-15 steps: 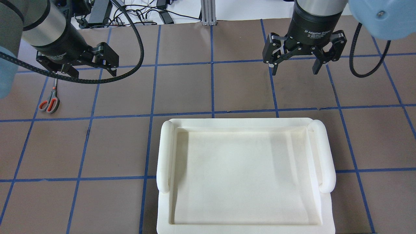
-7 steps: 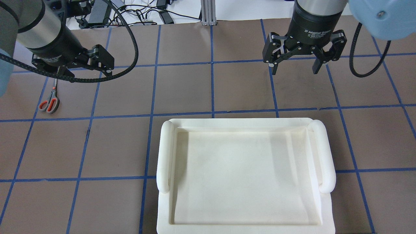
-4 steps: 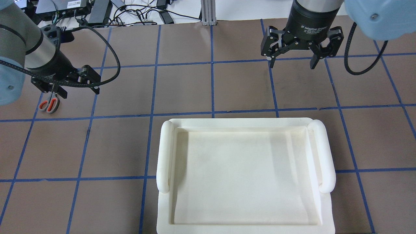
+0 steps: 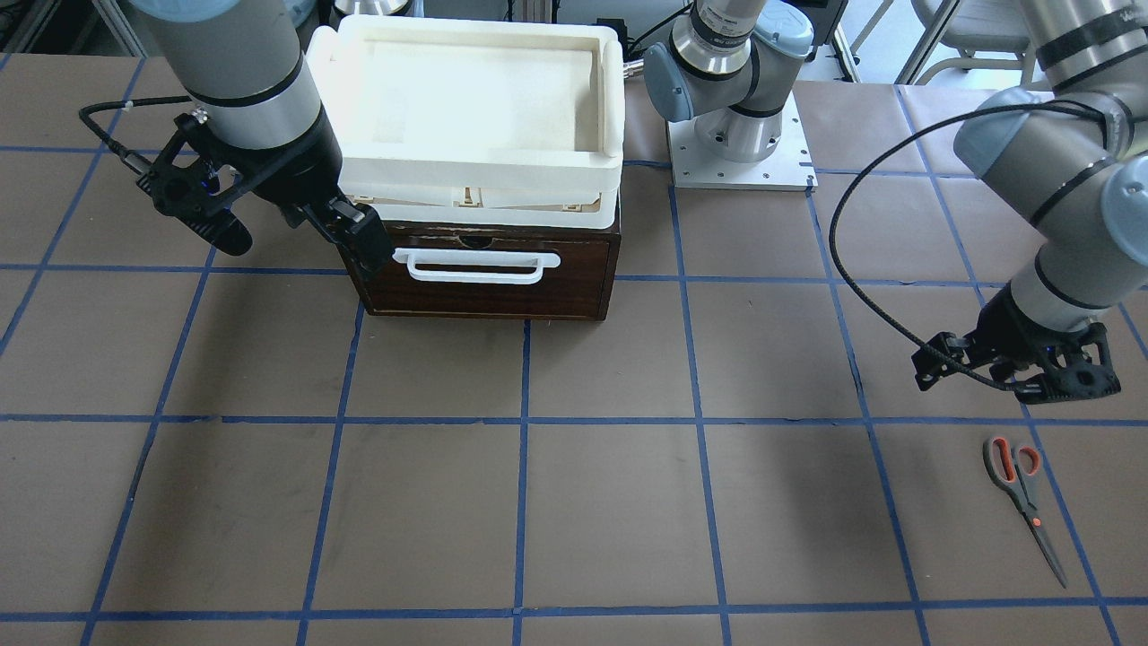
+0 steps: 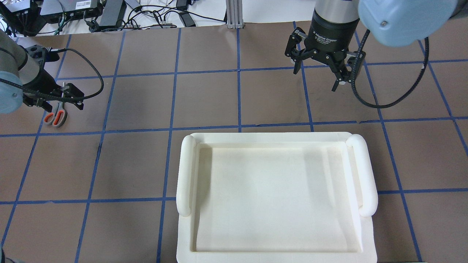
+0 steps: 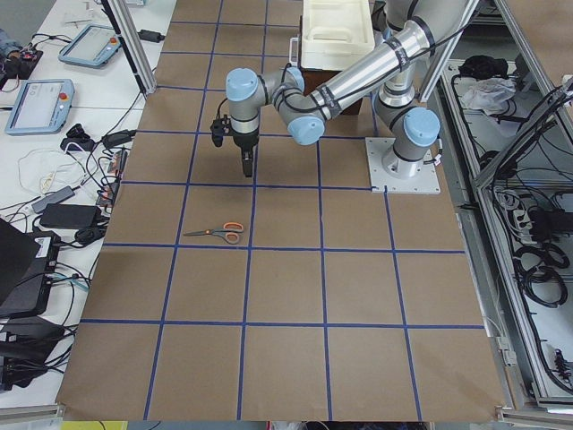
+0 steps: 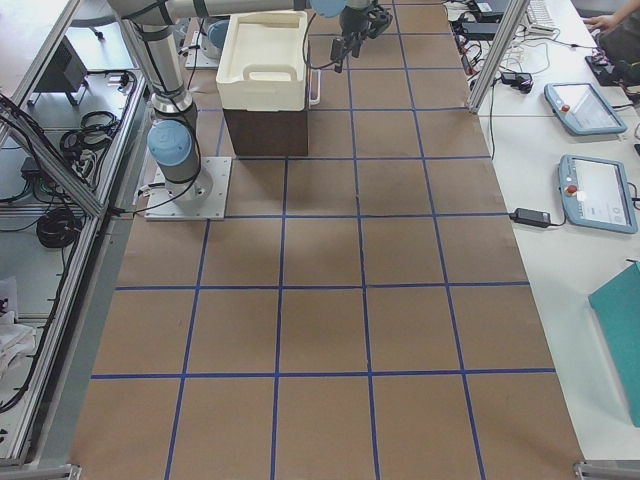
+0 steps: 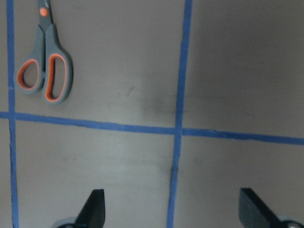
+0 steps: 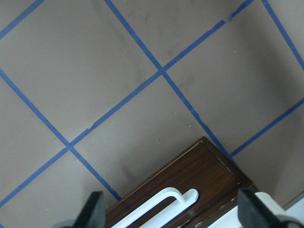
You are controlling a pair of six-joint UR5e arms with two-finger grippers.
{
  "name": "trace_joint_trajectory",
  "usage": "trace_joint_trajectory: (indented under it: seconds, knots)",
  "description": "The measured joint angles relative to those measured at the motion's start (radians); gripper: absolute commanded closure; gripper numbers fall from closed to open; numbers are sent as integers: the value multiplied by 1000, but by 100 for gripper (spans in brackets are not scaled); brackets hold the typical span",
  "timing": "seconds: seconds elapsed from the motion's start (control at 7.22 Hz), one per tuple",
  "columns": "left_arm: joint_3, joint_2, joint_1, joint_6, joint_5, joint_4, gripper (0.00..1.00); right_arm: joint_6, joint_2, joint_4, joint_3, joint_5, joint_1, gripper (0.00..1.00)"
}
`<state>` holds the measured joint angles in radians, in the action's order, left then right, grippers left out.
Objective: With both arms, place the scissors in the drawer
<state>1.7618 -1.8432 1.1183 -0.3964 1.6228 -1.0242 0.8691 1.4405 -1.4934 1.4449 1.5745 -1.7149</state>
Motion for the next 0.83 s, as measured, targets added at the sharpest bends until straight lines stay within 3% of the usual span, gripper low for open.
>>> trace_joint_trajectory:
  seconds: [0.28, 0.83]
  knots:
    - [-90, -131, -42, -95, -4, 96, 2, 255, -51, -29, 5, -1, -75, 0]
    - [-321, -394, -118, -150, -4, 126, 4, 627, -150, -73, 12, -23, -147, 0]
